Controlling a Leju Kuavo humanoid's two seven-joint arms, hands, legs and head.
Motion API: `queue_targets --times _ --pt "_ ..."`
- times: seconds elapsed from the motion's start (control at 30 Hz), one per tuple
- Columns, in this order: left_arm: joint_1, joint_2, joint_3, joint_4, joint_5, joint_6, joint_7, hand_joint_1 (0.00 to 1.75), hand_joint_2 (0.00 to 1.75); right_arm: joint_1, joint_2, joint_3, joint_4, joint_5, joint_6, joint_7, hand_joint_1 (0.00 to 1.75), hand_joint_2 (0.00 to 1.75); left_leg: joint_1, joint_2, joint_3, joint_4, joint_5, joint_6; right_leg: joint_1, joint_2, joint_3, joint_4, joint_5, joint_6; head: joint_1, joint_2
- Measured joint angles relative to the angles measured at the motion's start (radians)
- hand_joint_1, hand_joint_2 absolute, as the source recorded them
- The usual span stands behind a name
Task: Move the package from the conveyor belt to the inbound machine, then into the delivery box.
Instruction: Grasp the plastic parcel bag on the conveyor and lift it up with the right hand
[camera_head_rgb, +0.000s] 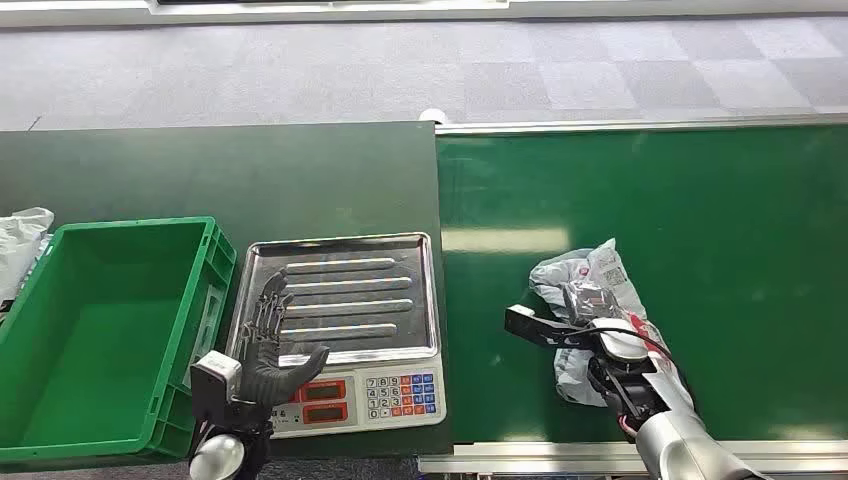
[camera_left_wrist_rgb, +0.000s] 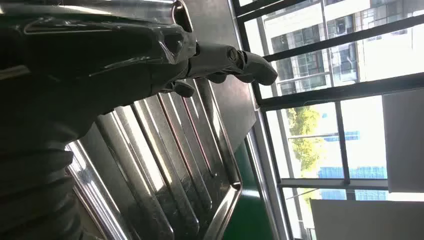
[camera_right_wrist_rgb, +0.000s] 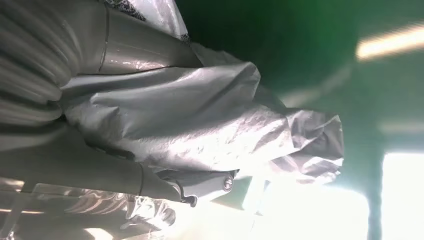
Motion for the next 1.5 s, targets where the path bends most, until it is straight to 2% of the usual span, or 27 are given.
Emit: queue_targets --times 0.17,0.43,0.57,0.73,0.9,0.97,1.1,1.17,1.3,1.5 --pt "0.016 0.000 0.009 -0.031 0.002 0.026 -0.016 0.00 1.75 0.014 0.015 0.000 -0.045 -0.024 -0.077 -0.039 1.75 1.75 0.000 0.000 -0.003 0.000 0.000 0.000 0.000 0.000 -0.003 0.000 0.000 0.000 0.000 0.000" --pt "0.026 0.000 0.017 -0.054 0.003 0.029 -0.019 0.00 1.75 0.023 0.027 0.000 -0.077 -0.029 -0.084 -0.044 1.75 1.75 -0.001 -0.001 -0.006 0.000 0.000 0.000 -0.001 -0.001 -0.005 0.000 0.000 0.000 0.000 0.000" --pt "0.029 0.000 0.020 -0.059 0.003 0.043 -0.024 0.00 1.75 0.028 0.030 0.000 -0.086 -0.045 -0.110 -0.064 1.75 0.00 0.000 -0.001 -0.006 0.000 0.000 0.000 0.000 -0.001 -0.006 0.000 0.000 0.000 0.000 0.000" --pt "0.032 -0.001 0.025 -0.072 0.021 0.071 -0.049 0.00 1.75 0.056 0.028 -0.013 -0.165 -0.131 -0.279 -0.165 1.75 0.00 0.000 -0.001 -0.007 0.000 0.000 0.000 0.000 -0.001 -0.008 0.000 0.000 0.000 0.000 0.000" --pt "0.033 -0.001 0.024 -0.080 0.049 0.083 -0.080 0.00 1.75 0.112 0.018 -0.043 -0.346 -0.202 -0.440 -0.261 1.75 0.00 0.000 -0.001 -0.009 0.000 0.000 0.000 0.000 -0.001 -0.009 0.000 0.000 0.000 0.000 0.000" --pt "0.032 -0.001 0.023 -0.080 0.059 0.092 -0.086 0.00 1.75 0.133 0.018 -0.066 -0.430 -0.214 -0.483 -0.323 1.75 0.00 0.000 -0.001 -0.010 0.000 0.000 0.000 0.000 -0.001 -0.009 0.000 0.000 0.000 0.000 0.000" --pt "0.030 -0.001 0.015 -0.081 0.070 0.095 -0.088 0.00 1.75 0.171 0.066 -0.181 -0.602 -0.165 -0.505 -0.534 1.75 0.00 0.000 0.000 -0.010 0.000 0.000 0.000 0.000 -0.001 -0.010 0.000 0.000 0.000 0.000 0.000" --pt "0.029 -0.001 0.008 -0.083 0.074 0.099 -0.090 0.00 1.75 0.188 0.102 -0.247 -0.683 -0.104 -0.506 -0.604 1.75 0.00 0.000 -0.001 -0.010 0.000 0.000 0.000 0.000 -0.001 -0.010 0.000 0.000 0.000 0.000 0.000" --pt "0.022 -0.002 0.001 -0.084 0.078 0.102 -0.092 0.00 1.75 0.199 0.152 -0.318 -0.824 0.017 -0.506 -0.632 1.75 0.00 0.000 0.000 -0.010 0.000 0.000 0.000 0.000 -0.001 -0.010 0.000 0.000 0.000 0.000 0.000" --pt "0.000 -0.002 -0.008 -0.083 0.082 0.104 -0.092 0.00 1.75 0.168 0.196 -0.294 -0.881 0.187 -0.506 -0.627 1.75 0.00 0.000 0.000 -0.009 0.000 0.000 0.000 0.000 0.000 -0.010 0.000 0.000 0.000 0.000 0.000"
